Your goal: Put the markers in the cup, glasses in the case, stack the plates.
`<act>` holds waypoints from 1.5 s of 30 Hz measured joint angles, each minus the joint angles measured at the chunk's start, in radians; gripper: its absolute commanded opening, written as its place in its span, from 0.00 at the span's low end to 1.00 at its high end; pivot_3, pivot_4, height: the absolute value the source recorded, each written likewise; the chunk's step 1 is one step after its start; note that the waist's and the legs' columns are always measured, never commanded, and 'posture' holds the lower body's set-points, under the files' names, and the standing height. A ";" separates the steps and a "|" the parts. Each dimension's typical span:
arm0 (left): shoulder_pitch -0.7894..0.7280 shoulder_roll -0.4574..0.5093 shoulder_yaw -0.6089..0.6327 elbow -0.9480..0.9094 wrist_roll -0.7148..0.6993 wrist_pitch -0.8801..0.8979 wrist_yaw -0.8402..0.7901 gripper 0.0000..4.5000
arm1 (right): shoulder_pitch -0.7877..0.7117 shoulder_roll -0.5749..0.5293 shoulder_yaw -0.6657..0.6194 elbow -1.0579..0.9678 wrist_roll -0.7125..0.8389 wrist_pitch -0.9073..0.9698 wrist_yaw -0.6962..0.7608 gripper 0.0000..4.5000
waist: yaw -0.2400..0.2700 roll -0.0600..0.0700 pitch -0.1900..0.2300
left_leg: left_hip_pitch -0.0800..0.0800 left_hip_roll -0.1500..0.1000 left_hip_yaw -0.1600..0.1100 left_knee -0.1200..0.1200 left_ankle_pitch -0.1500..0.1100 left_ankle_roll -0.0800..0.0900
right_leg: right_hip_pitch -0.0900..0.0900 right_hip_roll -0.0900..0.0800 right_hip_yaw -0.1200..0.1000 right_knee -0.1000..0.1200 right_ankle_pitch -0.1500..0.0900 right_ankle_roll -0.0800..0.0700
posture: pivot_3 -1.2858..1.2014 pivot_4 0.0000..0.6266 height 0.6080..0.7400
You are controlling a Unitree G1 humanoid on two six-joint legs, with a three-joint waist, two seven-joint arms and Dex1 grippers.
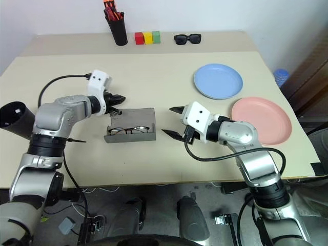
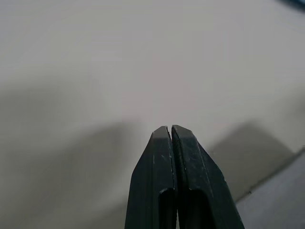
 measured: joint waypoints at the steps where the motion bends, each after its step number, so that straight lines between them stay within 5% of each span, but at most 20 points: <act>1: -0.006 0.001 -0.009 0.008 0.006 0.000 -0.018 0.01 | 0.000 0.000 -0.001 -0.006 0.001 0.004 -0.005 0.77 | 0.001 0.000 0.000 | 0.000 0.000 0.000 0.000 0.000 0.000 | 0.000 0.000 0.000 0.000 0.000 0.000 | 0.52 0.24 1.00; 8: 0.039 0.089 -0.042 -0.085 0.028 0.002 -0.147 0.01 | -0.004 -0.002 -0.009 -0.008 0.009 0.014 -0.031 0.77 | 0.003 0.000 0.000 | 0.000 0.000 0.000 0.000 0.000 0.000 | 0.000 0.000 0.000 0.000 0.000 0.000 | 0.52 0.24 1.00; 23: 0.432 0.280 0.006 -0.550 -0.021 -0.132 -0.321 0.01 | -0.096 -0.022 -0.002 0.138 -0.027 -0.001 -0.038 0.77 | 0.008 0.001 0.000 | 0.000 0.000 0.000 0.001 0.000 0.000 | 0.001 -0.001 0.000 -0.001 0.000 0.000 | 0.52 0.24 1.00; 30: 0.471 0.169 0.115 -0.543 0.001 -0.318 -0.217 0.01 | -0.235 -0.041 0.050 0.413 -0.219 -0.011 -0.157 0.77 | 0.003 0.001 0.000 | 0.000 0.000 0.001 0.001 0.000 0.000 | 0.000 -0.001 0.001 -0.001 0.000 0.000 | 0.52 0.24 1.00; 40: 0.669 0.161 0.205 -0.708 -0.127 -0.363 -0.282 0.01 | -0.435 -0.056 0.161 1.019 -0.485 -0.285 -0.339 0.77 | 0.001 0.001 0.001 | 0.000 0.000 0.003 0.000 0.000 0.000 | 0.000 -0.001 0.002 -0.001 0.000 -0.001 | 0.52 0.24 1.00; 43: 0.683 0.161 0.207 -0.737 -0.146 -0.361 -0.281 0.00 | -0.482 -0.048 0.188 1.144 -0.535 -0.393 -0.384 0.58 | 0.002 0.001 0.001 | 0.000 0.000 0.003 0.000 0.000 0.000 | 0.000 -0.001 0.002 -0.001 0.000 -0.001 | 0.52 0.24 1.00; 45: 0.688 0.161 0.207 -0.741 -0.149 -0.360 -0.276 0.00 | -0.495 -0.047 0.204 1.196 -0.566 -0.454 -0.402 0.34 | 0.002 0.001 0.001 | 0.000 0.000 0.003 0.000 0.000 0.000 | 0.000 -0.001 0.002 -0.001 0.000 -0.001 | 0.52 0.24 1.00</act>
